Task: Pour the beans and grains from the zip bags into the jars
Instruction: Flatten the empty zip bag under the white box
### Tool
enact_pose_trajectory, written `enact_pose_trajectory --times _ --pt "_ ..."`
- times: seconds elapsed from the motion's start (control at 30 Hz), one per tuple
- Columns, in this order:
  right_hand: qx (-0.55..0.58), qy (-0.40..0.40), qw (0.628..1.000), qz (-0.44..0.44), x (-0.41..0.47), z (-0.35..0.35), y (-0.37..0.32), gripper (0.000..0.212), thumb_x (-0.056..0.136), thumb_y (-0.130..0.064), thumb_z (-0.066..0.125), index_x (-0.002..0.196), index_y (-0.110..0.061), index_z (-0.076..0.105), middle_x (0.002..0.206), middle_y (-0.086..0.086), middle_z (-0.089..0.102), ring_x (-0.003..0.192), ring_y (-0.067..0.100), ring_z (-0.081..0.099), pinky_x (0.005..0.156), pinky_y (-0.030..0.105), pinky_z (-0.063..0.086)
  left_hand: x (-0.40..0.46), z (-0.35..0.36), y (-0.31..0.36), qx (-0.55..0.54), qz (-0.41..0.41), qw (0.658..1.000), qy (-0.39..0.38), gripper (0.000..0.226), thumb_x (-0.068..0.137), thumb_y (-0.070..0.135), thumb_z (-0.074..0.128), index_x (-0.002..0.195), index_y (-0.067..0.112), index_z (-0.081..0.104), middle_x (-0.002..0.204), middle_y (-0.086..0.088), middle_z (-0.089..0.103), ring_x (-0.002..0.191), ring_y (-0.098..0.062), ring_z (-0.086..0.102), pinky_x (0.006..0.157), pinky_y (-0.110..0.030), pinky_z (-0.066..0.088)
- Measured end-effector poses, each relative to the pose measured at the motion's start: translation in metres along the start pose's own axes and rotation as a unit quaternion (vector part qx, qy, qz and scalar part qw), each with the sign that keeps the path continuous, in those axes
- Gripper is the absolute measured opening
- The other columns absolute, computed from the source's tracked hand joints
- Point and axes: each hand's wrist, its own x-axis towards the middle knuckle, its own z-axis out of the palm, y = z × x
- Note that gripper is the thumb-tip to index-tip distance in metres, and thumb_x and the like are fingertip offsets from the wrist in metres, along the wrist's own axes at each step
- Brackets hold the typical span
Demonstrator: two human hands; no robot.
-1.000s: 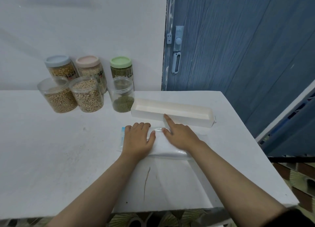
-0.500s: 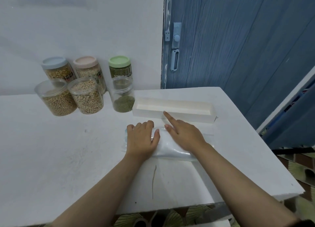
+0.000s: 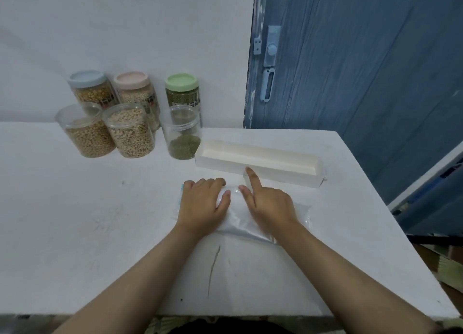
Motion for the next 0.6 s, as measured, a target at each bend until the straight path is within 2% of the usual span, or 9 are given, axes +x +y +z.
enact_pose_trajectory --times 0.07,0.17,0.27,0.43,0.53,0.6 --pt "0.018 -0.002 1.0 -0.002 0.002 -0.002 0.001 0.061 0.103 -0.057 0.015 0.158 -0.031 0.012 0.092 0.004 0.071 0.09 0.029 0.066 0.076 0.037 0.045 0.0 -0.002 0.0 -0.005 -0.012 1.0 -0.002 0.043 0.091 0.043 0.031 0.095 0.017 0.065 0.081 0.005 0.067 0.076 -0.022 0.059 0.075 -0.038 0.031" --pt "0.036 -0.003 0.999 -0.015 0.006 -0.011 0.002 0.06 0.102 -0.059 0.016 0.155 -0.03 0.02 0.095 0.004 0.072 0.096 0.03 0.065 0.079 0.037 0.044 0.005 -0.005 0.002 -0.018 -0.018 1.0 0.003 0.042 0.091 0.044 0.029 0.088 0.019 0.063 0.074 0.005 0.065 0.074 -0.021 0.057 0.075 -0.039 0.032" --pt "0.034 0.036 0.998 -0.035 0.017 -0.031 0.009 0.061 0.1 -0.063 0.017 0.152 -0.031 0.026 0.1 0.003 0.072 0.1 0.031 0.065 0.078 0.037 0.044 0.025 -0.013 0.011 -0.027 -0.008 0.998 0.048 0.04 0.092 0.041 0.033 0.085 0.018 0.064 0.074 0.006 0.065 0.073 -0.021 0.057 0.075 -0.039 0.031" --pt "-0.012 0.096 0.994 -0.059 0.06 -0.09 0.021 0.067 0.095 -0.071 0.019 0.148 -0.031 0.029 0.08 0.0 0.062 0.089 0.031 0.065 0.065 0.035 0.035 0.092 -0.029 0.022 -0.006 0.012 0.994 0.109 0.04 0.094 0.04 0.034 0.095 0.016 0.066 0.082 0.003 0.07 0.077 -0.023 0.062 0.083 -0.041 0.032" --pt "-0.024 0.118 0.99 -0.075 0.089 -0.112 0.028 0.066 0.093 -0.074 0.024 0.142 -0.031 0.035 0.077 -0.002 0.057 0.088 0.031 0.064 0.066 0.036 0.037 0.126 -0.031 0.024 -0.007 0.031 0.99 0.139 0.038 0.096 0.039 0.035 0.101 0.013 0.063 0.083 0.001 0.068 0.077 -0.024 0.063 0.084 -0.041 0.031" --pt "-0.016 0.124 0.988 -0.089 0.105 -0.112 0.035 0.063 0.094 -0.071 0.026 0.142 -0.031 0.037 0.083 -0.001 0.062 0.092 0.03 0.064 0.072 0.037 0.039 0.143 -0.025 0.023 -0.002 0.049 0.99 0.131 0.038 0.099 0.04 0.034 0.106 0.012 0.06 0.085 0.0 0.066 0.077 -0.025 0.062 0.082 -0.04 0.029"
